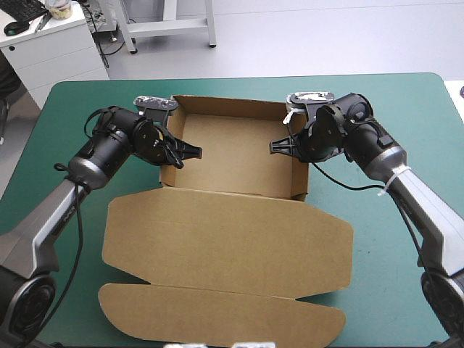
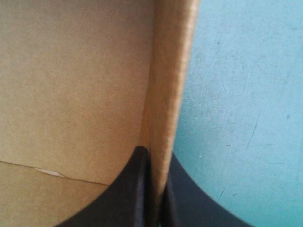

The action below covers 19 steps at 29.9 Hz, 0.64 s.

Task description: Fold the box

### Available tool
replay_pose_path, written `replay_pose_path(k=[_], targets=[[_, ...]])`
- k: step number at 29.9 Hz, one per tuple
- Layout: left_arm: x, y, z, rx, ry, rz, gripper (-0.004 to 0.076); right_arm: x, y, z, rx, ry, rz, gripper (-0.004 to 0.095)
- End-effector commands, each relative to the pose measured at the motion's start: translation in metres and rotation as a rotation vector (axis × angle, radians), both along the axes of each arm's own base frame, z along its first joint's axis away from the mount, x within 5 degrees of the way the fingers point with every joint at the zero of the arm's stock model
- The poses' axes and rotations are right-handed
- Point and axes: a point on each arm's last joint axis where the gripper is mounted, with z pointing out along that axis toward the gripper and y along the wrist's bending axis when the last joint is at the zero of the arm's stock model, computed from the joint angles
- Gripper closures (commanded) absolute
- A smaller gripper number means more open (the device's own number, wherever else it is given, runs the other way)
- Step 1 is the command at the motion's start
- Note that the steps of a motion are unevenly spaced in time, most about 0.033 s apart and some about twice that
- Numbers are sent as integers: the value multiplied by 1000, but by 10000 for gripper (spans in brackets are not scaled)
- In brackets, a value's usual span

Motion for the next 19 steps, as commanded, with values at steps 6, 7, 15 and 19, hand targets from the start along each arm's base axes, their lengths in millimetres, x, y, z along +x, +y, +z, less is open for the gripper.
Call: replay_pose_path(k=[6, 7, 15, 19], targets=[[23, -15, -5, -19, -23, -27, 734, 25, -21, -15, -26, 43, 29, 908], [26, -16, -10, -13, -11, -27, 734, 27, -20, -19, -38, 51, 39, 909], [38, -22, -35, 13, 45, -27, 734, 44, -14, -47, -63, 90, 54, 909], [41, -23, -40, 20, 47, -34, 733, 48, -13, -53, -100, 84, 121, 908]])
